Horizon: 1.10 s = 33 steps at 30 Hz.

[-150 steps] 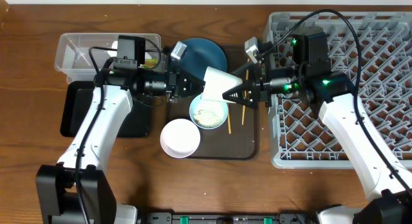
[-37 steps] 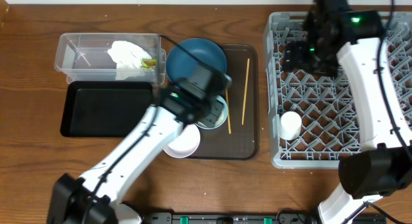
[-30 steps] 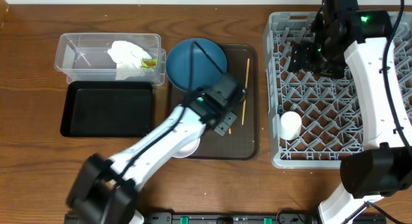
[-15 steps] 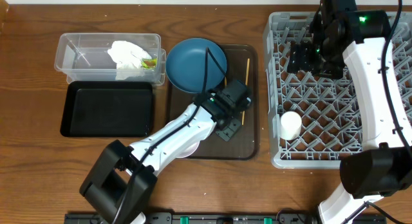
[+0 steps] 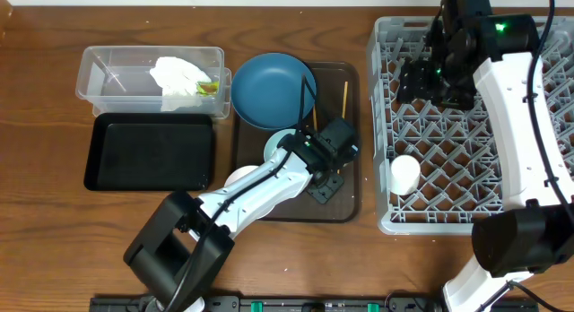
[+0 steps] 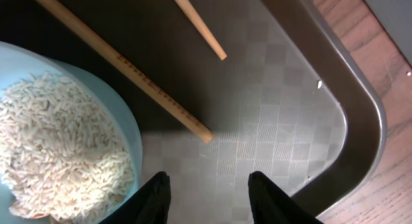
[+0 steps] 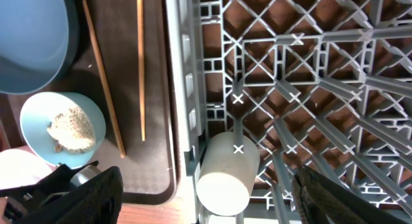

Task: Sort waste into correct bins and load items into the dishwasher rack
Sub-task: 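Reach the left gripper to the light-blue rice bowl and grasp its rim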

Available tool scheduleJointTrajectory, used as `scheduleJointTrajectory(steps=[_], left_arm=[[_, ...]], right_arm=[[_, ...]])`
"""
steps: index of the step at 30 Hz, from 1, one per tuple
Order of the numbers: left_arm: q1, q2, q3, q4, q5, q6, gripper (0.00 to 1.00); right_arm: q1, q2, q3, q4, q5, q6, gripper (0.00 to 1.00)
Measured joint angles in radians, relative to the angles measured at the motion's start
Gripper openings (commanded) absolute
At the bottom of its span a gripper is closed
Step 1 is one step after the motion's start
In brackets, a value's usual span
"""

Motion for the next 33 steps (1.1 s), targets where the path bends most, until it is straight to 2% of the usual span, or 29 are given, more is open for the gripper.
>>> scheduleJointTrajectory(steps=[30,33], left_arm=[[0.017,0.059,0.039,0.043,-0.124,0.044,0.42],[0.035,0.059,0.039,0.049,-0.124,0.041,0.37]], right_arm=[[0.000,0.000,0.000,-0.004,-0.003,-0.001,0.82],[0.000,0.000,0.000,-0.005,-0.003,-0.001,0.82]])
